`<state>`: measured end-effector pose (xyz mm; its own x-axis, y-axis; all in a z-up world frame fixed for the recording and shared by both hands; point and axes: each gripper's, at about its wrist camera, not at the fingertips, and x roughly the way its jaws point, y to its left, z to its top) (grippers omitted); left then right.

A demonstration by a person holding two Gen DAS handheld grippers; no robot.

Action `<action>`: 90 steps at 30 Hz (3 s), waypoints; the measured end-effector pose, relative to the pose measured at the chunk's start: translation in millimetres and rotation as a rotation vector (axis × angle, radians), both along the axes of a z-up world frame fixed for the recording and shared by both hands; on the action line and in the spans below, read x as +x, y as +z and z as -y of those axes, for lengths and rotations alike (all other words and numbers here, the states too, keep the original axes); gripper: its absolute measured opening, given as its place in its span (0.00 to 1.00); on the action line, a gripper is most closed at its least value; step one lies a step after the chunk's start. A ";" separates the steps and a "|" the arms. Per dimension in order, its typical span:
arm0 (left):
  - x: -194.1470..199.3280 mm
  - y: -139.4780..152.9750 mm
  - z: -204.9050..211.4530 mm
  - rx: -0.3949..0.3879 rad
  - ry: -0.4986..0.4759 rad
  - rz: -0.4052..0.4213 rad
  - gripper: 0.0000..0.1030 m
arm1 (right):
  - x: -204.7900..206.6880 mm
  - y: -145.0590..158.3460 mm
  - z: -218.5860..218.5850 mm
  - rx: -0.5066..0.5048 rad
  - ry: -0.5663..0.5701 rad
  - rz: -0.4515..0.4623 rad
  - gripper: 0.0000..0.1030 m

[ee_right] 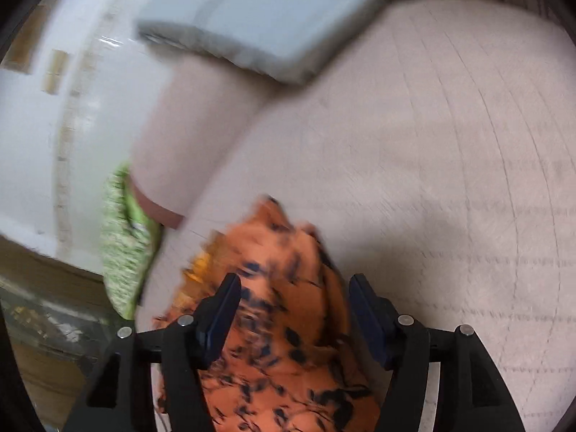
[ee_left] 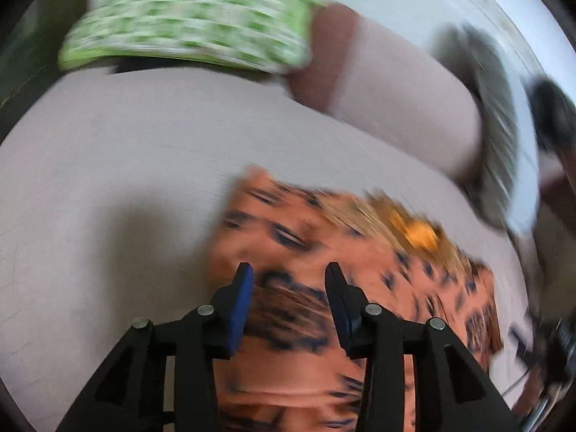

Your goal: Fold small clothes

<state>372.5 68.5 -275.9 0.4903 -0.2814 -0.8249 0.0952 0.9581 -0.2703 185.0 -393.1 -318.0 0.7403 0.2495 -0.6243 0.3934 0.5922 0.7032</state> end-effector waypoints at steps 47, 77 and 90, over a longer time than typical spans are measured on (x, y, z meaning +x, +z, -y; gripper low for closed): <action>-17.3 -17.4 -54.2 0.047 0.040 -0.087 0.67 | 30.7 22.5 -62.5 -0.258 0.241 0.018 0.07; -22.9 -18.5 -53.5 0.053 0.076 0.009 0.05 | 42.3 4.4 -51.3 -0.313 0.205 -0.011 0.03; -31.7 -1.5 -53.6 0.103 0.076 0.091 0.08 | 45.9 -34.4 -34.8 -0.168 0.202 -0.275 0.07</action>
<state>340.8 122.1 -277.4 0.5807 -0.1570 -0.7988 0.0414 0.9856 -0.1637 230.9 -358.4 -352.4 0.4854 0.2509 -0.8375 0.4177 0.7750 0.4742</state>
